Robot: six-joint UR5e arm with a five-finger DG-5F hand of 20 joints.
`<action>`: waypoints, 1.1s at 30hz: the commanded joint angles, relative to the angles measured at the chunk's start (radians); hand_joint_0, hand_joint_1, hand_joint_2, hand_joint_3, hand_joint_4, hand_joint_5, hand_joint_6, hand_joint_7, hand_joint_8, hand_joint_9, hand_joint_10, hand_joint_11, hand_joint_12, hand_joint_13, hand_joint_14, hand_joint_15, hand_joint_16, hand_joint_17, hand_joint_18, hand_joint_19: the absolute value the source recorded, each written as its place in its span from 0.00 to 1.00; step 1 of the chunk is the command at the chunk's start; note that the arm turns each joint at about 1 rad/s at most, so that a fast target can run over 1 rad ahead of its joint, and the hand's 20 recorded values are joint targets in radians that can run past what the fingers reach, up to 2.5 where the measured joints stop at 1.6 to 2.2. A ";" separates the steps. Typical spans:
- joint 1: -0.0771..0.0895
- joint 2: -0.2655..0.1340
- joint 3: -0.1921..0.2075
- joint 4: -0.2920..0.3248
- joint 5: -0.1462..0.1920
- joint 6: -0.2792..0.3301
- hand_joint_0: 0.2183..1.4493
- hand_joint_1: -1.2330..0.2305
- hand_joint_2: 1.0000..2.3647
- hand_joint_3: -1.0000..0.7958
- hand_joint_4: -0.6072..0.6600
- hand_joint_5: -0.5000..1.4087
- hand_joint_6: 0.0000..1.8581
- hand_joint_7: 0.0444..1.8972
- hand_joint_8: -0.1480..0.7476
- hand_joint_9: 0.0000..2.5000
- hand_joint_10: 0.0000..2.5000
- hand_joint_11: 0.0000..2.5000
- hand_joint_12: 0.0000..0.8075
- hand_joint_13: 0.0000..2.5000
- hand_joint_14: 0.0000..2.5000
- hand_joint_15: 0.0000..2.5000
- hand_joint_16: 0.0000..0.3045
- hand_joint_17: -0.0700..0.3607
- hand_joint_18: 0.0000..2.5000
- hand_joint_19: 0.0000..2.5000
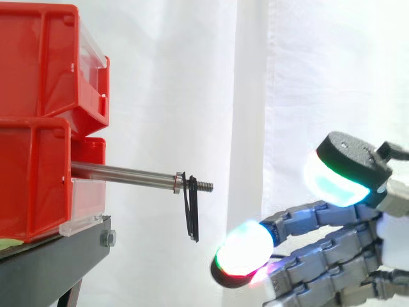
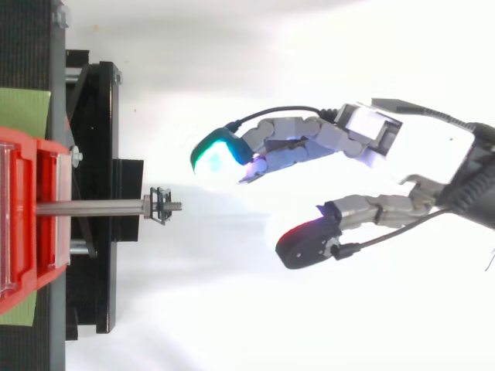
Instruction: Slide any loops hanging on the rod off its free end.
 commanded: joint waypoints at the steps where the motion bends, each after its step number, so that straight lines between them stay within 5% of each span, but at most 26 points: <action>1: 0.004 -0.023 0.021 0.037 0.004 -0.002 0.27 0.51 0.00 0.28 0.66 0.14 0.27 0.35 0.52 0.28 0.00 0.05 0.45 0.27 0.00 0.08 0.16 0.42 0.21 0.15; 14: 0.013 -0.024 0.023 0.091 0.003 -0.086 0.27 0.51 0.00 0.28 0.66 0.14 0.27 0.35 0.52 0.28 0.00 0.05 0.45 0.27 0.00 0.07 0.16 0.42 0.21 0.15; 17: 0.012 -0.081 0.031 0.140 -0.003 -0.090 0.27 0.50 0.00 0.28 0.66 0.14 0.27 0.35 0.52 0.28 0.00 0.05 0.45 0.26 0.00 0.08 0.16 0.42 0.21 0.15; 21: -0.002 -0.172 0.116 0.195 -0.025 -0.061 0.27 0.50 0.00 0.28 0.66 0.14 0.27 0.35 0.52 0.28 0.00 0.05 0.44 0.27 0.00 0.08 0.16 0.42 0.21 0.15; 26: -0.013 -0.239 0.233 0.132 -0.092 -0.049 0.27 0.50 0.00 0.28 0.66 0.14 0.27 0.35 0.52 0.28 0.00 0.05 0.44 0.27 0.00 0.07 0.16 0.41 0.21 0.15; 33: -0.017 -0.276 0.265 0.152 -0.106 -0.051 0.27 0.50 0.00 0.28 0.66 0.14 0.27 0.35 0.52 0.28 0.00 0.05 0.44 0.27 0.00 0.07 0.16 0.41 0.21 0.15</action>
